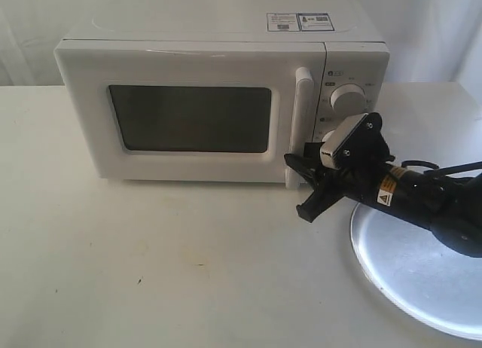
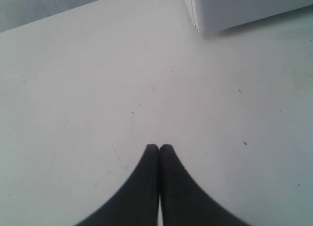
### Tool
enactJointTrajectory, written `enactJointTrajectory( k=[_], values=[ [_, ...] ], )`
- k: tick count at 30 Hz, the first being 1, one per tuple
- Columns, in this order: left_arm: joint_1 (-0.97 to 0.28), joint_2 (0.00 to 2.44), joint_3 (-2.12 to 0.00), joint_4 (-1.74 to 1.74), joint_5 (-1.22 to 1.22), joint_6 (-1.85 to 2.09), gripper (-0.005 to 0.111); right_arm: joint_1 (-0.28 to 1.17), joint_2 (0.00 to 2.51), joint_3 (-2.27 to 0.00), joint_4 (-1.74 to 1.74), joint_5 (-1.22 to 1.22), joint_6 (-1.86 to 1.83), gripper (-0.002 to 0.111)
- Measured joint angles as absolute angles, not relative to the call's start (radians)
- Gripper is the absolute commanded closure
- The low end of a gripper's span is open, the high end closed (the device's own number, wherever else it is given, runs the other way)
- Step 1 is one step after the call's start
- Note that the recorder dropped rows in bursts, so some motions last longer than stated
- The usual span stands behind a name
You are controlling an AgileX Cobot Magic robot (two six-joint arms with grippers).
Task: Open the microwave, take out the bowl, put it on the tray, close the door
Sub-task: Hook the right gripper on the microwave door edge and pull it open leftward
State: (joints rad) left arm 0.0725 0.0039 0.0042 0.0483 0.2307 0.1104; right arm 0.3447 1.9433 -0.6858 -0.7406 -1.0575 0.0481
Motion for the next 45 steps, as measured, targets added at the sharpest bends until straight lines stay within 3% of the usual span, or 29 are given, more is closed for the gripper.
enactJointTrajectory(
  k=[11, 20, 23, 30, 31, 35, 43, 45],
  values=[
    [0.072, 0.004, 0.004, 0.048, 0.231, 0.11, 0.107, 0.343, 1.944, -0.643, -0.725, -1.096, -0.026, 0.108],
    [0.072, 0.004, 0.004, 0.048, 0.231, 0.11, 0.107, 0.412, 1.849, -0.482, -0.967, -1.176, -0.105, 0.107],
    [0.072, 0.004, 0.004, 0.048, 0.231, 0.11, 0.107, 0.419, 1.814, -0.45, -0.951, -1.153, -0.105, 0.099],
    [0.072, 0.004, 0.004, 0.048, 0.231, 0.11, 0.107, 0.425, 1.721, -0.346, -0.993, -1.183, -0.14, 0.059],
    [0.072, 0.004, 0.004, 0.048, 0.231, 0.11, 0.107, 0.423, 1.707, -0.326, -1.006, -1.192, -0.142, 0.058],
    [0.072, 0.004, 0.004, 0.048, 0.231, 0.11, 0.107, 0.424, 1.665, -0.266, -1.115, -1.201, -0.142, 0.066],
    [0.072, 0.004, 0.004, 0.048, 0.231, 0.11, 0.107, 0.424, 1.565, -0.234, -1.32, -1.204, -0.104, 0.108],
    [0.072, 0.004, 0.004, 0.048, 0.231, 0.11, 0.107, 0.424, 1.546, -0.234, -1.26, -1.183, -0.097, 0.108]
  ],
)
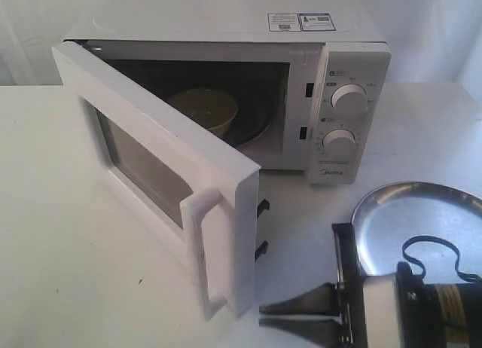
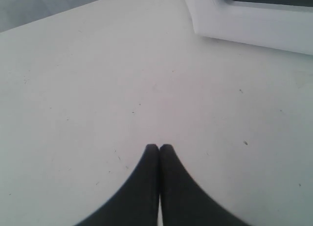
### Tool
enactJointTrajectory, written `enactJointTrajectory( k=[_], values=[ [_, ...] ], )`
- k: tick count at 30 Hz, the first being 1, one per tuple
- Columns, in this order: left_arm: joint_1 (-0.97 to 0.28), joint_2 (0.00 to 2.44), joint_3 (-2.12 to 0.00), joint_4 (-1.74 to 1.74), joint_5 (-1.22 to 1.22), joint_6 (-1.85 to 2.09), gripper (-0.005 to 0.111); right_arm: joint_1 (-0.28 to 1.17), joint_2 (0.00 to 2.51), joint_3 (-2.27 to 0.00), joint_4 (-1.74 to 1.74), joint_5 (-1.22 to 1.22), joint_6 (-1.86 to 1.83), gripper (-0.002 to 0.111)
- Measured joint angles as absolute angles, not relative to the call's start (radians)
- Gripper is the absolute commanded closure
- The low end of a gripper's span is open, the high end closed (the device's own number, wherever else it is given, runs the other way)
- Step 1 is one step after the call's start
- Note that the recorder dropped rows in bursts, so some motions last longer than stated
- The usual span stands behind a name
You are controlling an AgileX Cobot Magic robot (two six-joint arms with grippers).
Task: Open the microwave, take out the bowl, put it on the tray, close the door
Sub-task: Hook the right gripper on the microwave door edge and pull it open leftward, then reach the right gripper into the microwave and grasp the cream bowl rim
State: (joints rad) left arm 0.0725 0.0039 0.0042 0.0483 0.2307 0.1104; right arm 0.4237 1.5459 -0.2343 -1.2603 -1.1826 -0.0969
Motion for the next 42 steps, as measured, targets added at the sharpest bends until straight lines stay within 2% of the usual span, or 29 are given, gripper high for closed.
enactJointTrajectory(
  k=[4, 8, 16, 25, 27, 32, 35, 38, 40, 42],
  values=[
    [0.072, 0.004, 0.004, 0.048, 0.231, 0.11, 0.107, 0.424, 1.533, -0.253, -0.948, -1.019, -0.097, 0.108],
    [0.072, 0.004, 0.004, 0.048, 0.231, 0.11, 0.107, 0.424, 1.541, -0.297, -0.654, -0.987, -0.045, 0.108],
    [0.072, 0.004, 0.004, 0.048, 0.231, 0.11, 0.107, 0.491, 1.579, -0.4, -0.896, -1.139, 0.156, 0.108],
    [0.072, 0.004, 0.004, 0.048, 0.231, 0.11, 0.107, 0.647, 1.585, -0.433, -1.155, -1.182, 0.108, 0.108],
    [0.072, 0.004, 0.004, 0.048, 0.231, 0.11, 0.107, 0.653, 1.586, -0.433, -1.112, -1.151, 0.018, 0.108],
    [0.072, 0.004, 0.004, 0.055, 0.232, 0.11, 0.107, 0.655, 1.587, -0.441, -0.685, -1.105, -0.202, 0.108],
    [0.072, 0.004, 0.004, 0.048, 0.232, 0.11, 0.107, 0.659, 1.587, -0.485, -0.575, -1.085, -0.318, 0.099],
    [0.072, 0.004, 0.004, 0.048, 0.232, 0.11, 0.107, 0.686, 1.629, -0.633, -0.544, -0.943, -0.35, 0.087],
    [0.072, 0.004, 0.004, 0.048, 0.231, 0.11, 0.107, 0.689, 1.706, -0.759, -0.518, -0.817, -0.352, 0.073],
    [0.072, 0.004, 0.004, 0.048, 0.231, 0.11, 0.107, 0.689, 1.802, -0.879, -0.505, -0.749, -0.355, 0.052]
  ],
)
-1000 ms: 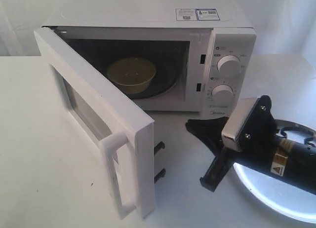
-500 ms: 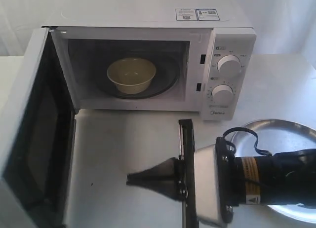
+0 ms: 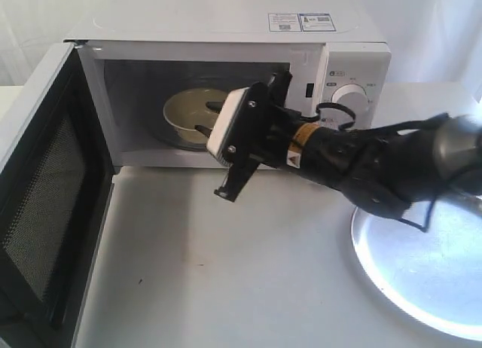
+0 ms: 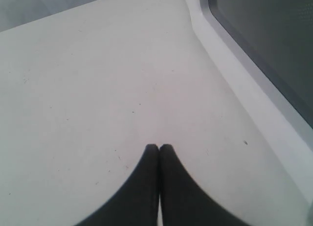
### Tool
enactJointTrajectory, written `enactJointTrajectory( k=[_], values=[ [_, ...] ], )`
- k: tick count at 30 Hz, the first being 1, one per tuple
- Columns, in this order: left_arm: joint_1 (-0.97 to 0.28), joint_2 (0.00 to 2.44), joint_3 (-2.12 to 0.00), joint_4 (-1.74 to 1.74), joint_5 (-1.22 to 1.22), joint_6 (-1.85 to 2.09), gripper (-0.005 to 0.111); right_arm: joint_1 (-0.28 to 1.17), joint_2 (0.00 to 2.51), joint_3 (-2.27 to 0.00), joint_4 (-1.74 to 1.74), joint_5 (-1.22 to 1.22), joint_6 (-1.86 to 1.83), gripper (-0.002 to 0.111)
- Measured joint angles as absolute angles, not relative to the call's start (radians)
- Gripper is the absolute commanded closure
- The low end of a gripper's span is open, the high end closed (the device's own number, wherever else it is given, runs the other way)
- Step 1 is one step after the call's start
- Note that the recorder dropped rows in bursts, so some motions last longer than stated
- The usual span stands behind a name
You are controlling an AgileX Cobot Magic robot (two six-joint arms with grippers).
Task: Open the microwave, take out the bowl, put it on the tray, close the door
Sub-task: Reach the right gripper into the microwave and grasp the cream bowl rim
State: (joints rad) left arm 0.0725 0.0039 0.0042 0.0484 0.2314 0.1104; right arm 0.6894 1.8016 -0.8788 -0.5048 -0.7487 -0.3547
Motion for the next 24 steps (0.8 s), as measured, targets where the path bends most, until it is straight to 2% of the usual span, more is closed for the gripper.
enactJointTrajectory(
  k=[2, 6, 8, 10, 11, 12, 16, 24],
  values=[
    [0.072, 0.004, 0.004, 0.048, 0.231, 0.11, 0.107, 0.689, 1.904, -0.989, -0.484, -0.728, -0.355, 0.038],
    [0.072, 0.004, 0.004, 0.048, 0.231, 0.11, 0.107, 0.69, 2.117, -1.223, -0.408, -0.637, -0.355, 0.037],
    [0.072, 0.004, 0.004, 0.048, 0.231, 0.11, 0.107, 0.69, 2.201, -1.328, -0.403, -0.565, -0.355, 0.04],
    [0.072, 0.004, 0.004, 0.048, 0.231, 0.11, 0.107, 0.69, 2.265, -1.411, -0.403, -0.497, -0.352, 0.067],
    [0.072, 0.004, 0.004, 0.048, 0.231, 0.11, 0.107, 0.69, 2.274, -1.428, -0.405, -0.481, -0.355, 0.095],
    [0.072, 0.004, 0.004, 0.048, 0.231, 0.11, 0.107, 0.692, 2.284, -1.436, -0.419, -0.465, -0.342, 0.107],
    [0.072, 0.004, 0.004, 0.048, 0.23, 0.11, 0.107, 0.716, 2.265, -1.432, -0.544, -0.485, -0.13, 0.108],
    [0.072, 0.004, 0.004, 0.048, 0.23, 0.11, 0.107, 0.821, 2.075, -1.303, -1.17, -0.442, 0.389, 0.108]
  ],
)
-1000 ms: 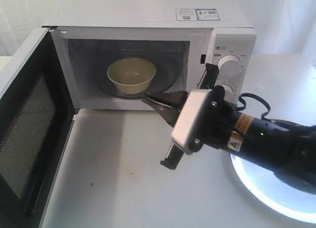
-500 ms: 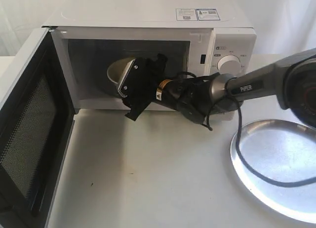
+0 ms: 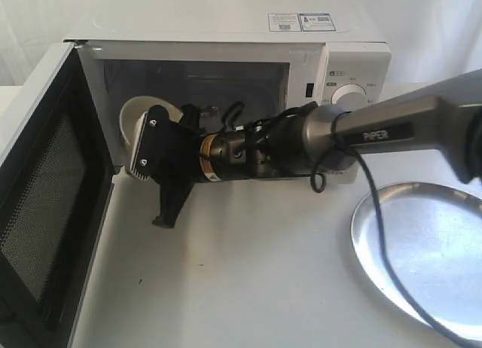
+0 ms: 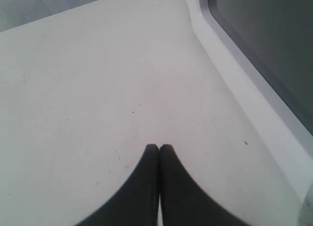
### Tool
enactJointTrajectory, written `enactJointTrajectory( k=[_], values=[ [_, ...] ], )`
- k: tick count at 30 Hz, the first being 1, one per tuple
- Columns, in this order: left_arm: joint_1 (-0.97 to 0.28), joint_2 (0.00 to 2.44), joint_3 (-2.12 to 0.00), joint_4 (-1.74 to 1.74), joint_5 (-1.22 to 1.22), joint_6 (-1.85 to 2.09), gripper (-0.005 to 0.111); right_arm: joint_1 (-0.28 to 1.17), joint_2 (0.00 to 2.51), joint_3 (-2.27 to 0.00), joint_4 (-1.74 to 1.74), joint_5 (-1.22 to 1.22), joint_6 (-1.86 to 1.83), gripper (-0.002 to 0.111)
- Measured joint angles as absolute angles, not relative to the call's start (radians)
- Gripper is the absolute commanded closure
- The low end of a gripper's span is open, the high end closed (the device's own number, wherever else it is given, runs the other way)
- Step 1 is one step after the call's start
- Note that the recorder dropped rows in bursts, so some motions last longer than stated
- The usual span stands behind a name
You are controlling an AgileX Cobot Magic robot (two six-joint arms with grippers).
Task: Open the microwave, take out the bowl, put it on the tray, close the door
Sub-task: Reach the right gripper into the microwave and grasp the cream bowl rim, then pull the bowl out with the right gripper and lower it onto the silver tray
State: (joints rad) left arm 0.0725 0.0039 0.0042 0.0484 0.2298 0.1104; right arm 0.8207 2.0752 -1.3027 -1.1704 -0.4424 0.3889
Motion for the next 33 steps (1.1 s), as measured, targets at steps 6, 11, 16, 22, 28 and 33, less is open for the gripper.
enactJointTrajectory(
  k=[6, 11, 16, 22, 28, 33],
  values=[
    [0.072, 0.004, 0.004, 0.048, 0.23, 0.11, 0.107, 0.826, 1.872, -1.082, -1.662, -0.334, 0.911, 0.108],
    [0.072, 0.004, 0.004, 0.048, 0.23, 0.11, 0.107, 0.83, 1.711, -0.868, -1.726, 0.144, 1.143, 0.108],
    [0.072, 0.004, 0.004, 0.048, 0.23, 0.11, 0.107, 0.86, 1.605, -0.693, -1.569, 0.411, 1.14, 0.108],
    [0.072, 0.004, 0.004, 0.048, 0.23, 0.11, 0.107, 0.825, 1.585, -0.597, -1.428, 0.678, 1.117, 0.108],
    [0.072, 0.004, 0.004, 0.048, 0.23, 0.11, 0.107, 0.827, 1.585, -0.57, -1.419, 0.657, 1.142, 0.108],
    [0.072, 0.004, 0.004, 0.048, 0.23, 0.11, 0.107, 0.827, 1.585, -0.57, -1.449, 0.661, 1.302, 0.101]
  ],
)
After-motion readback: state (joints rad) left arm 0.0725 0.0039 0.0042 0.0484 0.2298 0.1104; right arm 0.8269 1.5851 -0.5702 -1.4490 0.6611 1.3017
